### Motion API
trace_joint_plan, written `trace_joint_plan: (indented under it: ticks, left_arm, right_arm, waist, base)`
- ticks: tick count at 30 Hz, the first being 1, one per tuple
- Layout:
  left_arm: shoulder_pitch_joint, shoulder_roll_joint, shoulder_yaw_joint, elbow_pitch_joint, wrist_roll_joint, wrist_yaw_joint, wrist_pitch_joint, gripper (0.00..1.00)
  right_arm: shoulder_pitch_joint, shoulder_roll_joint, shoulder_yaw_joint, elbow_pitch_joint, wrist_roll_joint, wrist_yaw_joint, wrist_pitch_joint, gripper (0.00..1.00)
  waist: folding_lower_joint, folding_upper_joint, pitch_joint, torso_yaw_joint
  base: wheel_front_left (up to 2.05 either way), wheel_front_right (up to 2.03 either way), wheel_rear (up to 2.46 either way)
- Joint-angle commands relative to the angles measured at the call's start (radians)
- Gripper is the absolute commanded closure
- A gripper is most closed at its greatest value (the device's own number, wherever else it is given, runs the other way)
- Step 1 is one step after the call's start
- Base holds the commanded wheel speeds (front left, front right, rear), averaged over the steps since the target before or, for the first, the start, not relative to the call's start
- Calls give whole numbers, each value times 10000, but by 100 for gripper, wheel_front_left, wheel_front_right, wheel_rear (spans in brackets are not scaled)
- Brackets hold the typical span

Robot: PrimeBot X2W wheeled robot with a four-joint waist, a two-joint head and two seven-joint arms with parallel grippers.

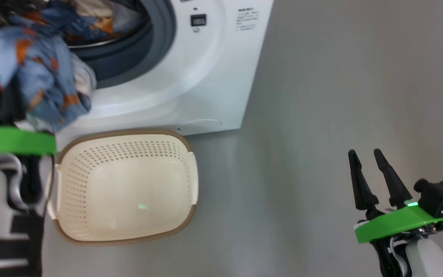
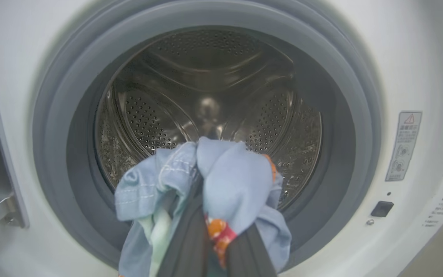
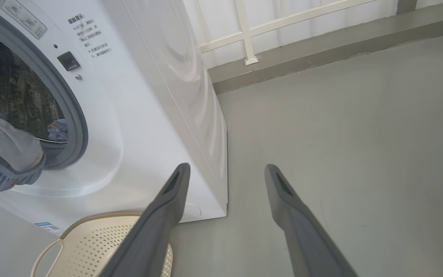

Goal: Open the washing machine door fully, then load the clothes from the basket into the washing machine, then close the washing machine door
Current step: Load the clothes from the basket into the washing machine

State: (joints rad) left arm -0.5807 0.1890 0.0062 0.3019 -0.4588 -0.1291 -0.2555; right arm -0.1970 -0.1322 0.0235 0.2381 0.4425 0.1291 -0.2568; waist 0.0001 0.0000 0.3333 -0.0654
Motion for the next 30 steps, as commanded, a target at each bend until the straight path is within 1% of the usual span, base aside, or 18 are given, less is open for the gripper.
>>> trace_joint_plan:
  ticks: [1, 3, 10, 17, 21, 25, 29, 30]
  left_arm:
    - [-530, 447, 398, 16, -112, -16, -63, 100]
    - [-1118, 472, 516, 626, -284, -16, -63, 100]
    - [-2698, 973, 446, 2722, -65, -16, -63, 100]
    - [-4023, 1457, 212, 4239, 221, -16, -63, 100]
    - [-4735, 1683, 93, 4325, 448, -16, -63, 100]
    - [-5277, 1835, 212, 3851, 677, -16, -63, 100]
    - [-5459, 1937, 465, 3417, 887, -16, -63, 100]
    - [-5430, 1995, 486, 3525, 989, -16, -63, 55]
  right_arm:
    - [-181, -33, 276, -250, -83, 16, -49, 0]
    - [-255, -31, 322, -240, -91, 16, -49, 0]
    - [-534, 72, 618, -263, -121, 16, -49, 0]
    - [-710, 256, 873, -282, -107, 16, -49, 0]
    - [-817, 361, 1021, -288, -94, 16, -49, 0]
    - [-951, 438, 1086, -314, -79, 16, -49, 0]
    - [-1064, 502, 1126, -359, -81, 16, -49, 0]
    - [-1096, 532, 1141, -375, -83, 16, -49, 0]
  waist:
    - [-1, 0, 489, -491]
    - [-1, 0, 602, -637]
    - [-1, 0, 962, -1266]
    - [-1, 0, 1420, -1742]
    - [-1, 0, 1636, -1962]
    - [-1, 0, 1857, -2123]
    - [-1, 0, 2028, -2262]
    - [-1, 0, 2078, -2310]
  base:
    - [0, 0, 0]
    - [0, 0, 0]
    - [0, 0, 0]
    - [0, 0, 0]
    - [0, 0, 0]
    - [0, 0, 0]
    - [0, 0, 0]
    - [0, 0, 0]
